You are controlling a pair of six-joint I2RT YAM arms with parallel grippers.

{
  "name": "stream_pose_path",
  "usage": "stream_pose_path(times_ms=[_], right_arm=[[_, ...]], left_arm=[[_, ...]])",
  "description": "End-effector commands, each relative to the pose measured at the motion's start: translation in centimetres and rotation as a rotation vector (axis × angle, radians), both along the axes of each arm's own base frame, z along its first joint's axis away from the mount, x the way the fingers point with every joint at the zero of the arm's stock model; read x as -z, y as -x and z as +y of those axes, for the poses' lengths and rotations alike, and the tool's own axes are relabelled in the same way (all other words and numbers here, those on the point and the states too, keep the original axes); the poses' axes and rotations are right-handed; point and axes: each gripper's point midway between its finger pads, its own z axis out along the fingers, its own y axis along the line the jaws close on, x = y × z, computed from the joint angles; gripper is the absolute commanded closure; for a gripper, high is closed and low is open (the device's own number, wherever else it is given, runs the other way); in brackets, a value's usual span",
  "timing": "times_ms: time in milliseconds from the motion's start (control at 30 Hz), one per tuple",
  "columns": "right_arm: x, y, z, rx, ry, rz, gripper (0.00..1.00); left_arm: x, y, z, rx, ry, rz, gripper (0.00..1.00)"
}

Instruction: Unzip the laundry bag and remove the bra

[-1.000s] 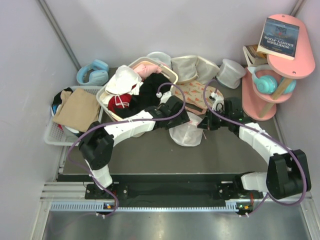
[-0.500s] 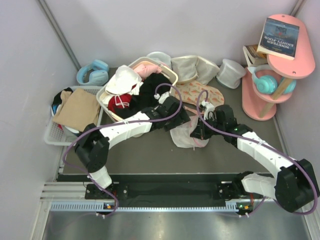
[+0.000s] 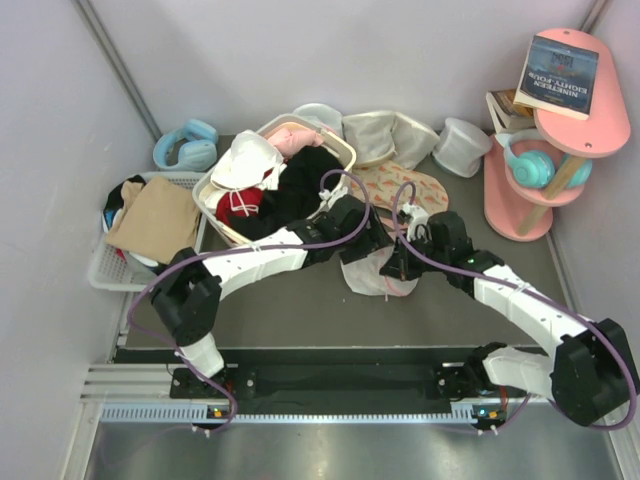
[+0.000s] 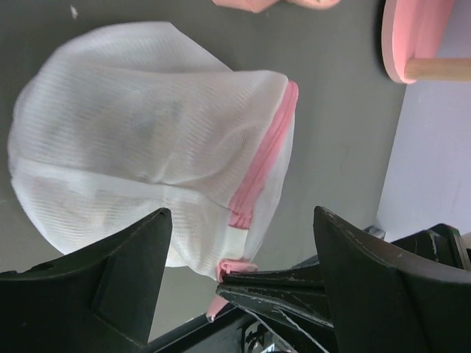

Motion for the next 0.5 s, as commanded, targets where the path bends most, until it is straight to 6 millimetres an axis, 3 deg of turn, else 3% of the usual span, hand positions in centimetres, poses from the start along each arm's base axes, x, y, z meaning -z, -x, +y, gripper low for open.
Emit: stream_pose_path(times_ms=[0,100,200,233,333,467], right_arm=[[-1.3,-0.2,0.3,0.001,-0.021,-0.056,1.0],[-1.4,-0.2,0.2,0.017,-0.025,-0.054,1.0],[-1.6,0.0,-0.1,0.041,-0.028,-0.054,1.0],[-1.8,0.3,-0.4,0.054,-0.027,-0.046,1.0],[-2.0,0.7,-1.3,0.099,-0.007,-0.038,1.0],[-2.7,1.4,-2.2,0.149,-0.001,-0.031,0.98]], left_arm=[[1.4,0.6,-1.3,0.057,0.009,0.019,0.2],[1.6,1.0,-2.5,0.103,0.031,0.037,0.3],[1.0,0.9,-3.6,0.134,0.059,0.018,0.57],[0.9,0.8,-3.8,0.136,0.064,0.012,0.73],[0.4,0.5,-3.5,0.115,0.064,-0.003,0.97],[-0.9,0.3,-3.0,0.09,0.078,-0.029,1.0]])
